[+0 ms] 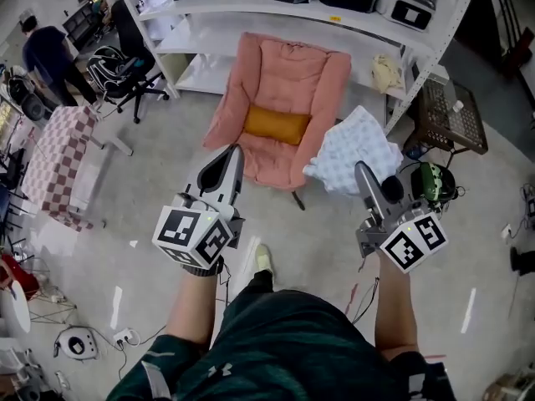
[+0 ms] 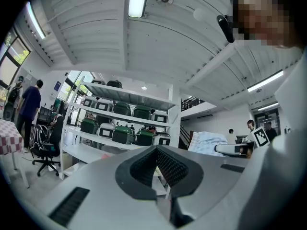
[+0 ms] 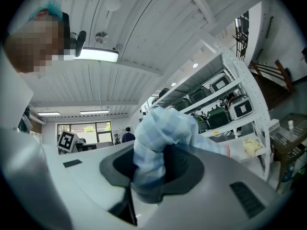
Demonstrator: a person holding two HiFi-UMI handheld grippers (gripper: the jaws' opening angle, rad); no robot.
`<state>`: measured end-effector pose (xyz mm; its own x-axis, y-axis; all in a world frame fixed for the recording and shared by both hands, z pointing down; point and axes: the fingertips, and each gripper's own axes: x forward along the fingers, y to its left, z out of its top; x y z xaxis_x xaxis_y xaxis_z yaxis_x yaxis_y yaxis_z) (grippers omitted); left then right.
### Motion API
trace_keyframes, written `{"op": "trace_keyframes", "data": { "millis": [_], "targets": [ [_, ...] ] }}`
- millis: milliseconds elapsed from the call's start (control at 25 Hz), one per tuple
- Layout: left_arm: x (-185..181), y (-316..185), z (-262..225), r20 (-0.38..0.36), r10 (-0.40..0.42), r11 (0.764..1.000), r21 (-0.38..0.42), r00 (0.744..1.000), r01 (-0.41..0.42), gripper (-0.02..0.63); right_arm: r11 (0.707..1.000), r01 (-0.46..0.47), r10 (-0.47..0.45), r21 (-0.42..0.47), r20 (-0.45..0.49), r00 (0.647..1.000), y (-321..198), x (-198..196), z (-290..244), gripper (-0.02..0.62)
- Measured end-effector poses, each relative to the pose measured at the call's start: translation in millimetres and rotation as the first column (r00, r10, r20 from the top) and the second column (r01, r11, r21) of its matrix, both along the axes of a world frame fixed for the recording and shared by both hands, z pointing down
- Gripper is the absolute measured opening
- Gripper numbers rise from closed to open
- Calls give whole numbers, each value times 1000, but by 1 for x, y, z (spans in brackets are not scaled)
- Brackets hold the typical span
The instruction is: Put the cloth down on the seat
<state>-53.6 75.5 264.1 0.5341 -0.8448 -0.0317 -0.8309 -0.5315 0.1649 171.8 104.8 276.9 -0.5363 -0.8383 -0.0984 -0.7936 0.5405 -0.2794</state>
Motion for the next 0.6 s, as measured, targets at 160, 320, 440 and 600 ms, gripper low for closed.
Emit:
{"op": "trace_keyframes", "data": {
  "millis": [160, 320, 440, 600],
  "targets": [
    [-19, -49, 5, 3, 6, 1000, -5, 1000, -6, 6, 1000, -5, 5, -20, -7, 1000, -45, -21, 4, 112],
    [-36, -101, 9, 12, 30, 1000, -2, 999, -30, 6, 999, -24, 23, -43, -11, 1000, -94, -43, 9, 112],
    [-50, -132, 13, 12, 49, 999, -5, 999, -49, 6, 997, -34, 33, -63, -19, 999, -126, -60, 15, 112],
    [-67, -166, 20, 14, 66, 998, -15, 998, -66, 6, 996, -41, 40, -81, -18, 999, -159, -81, 21, 113]
  ]
}}
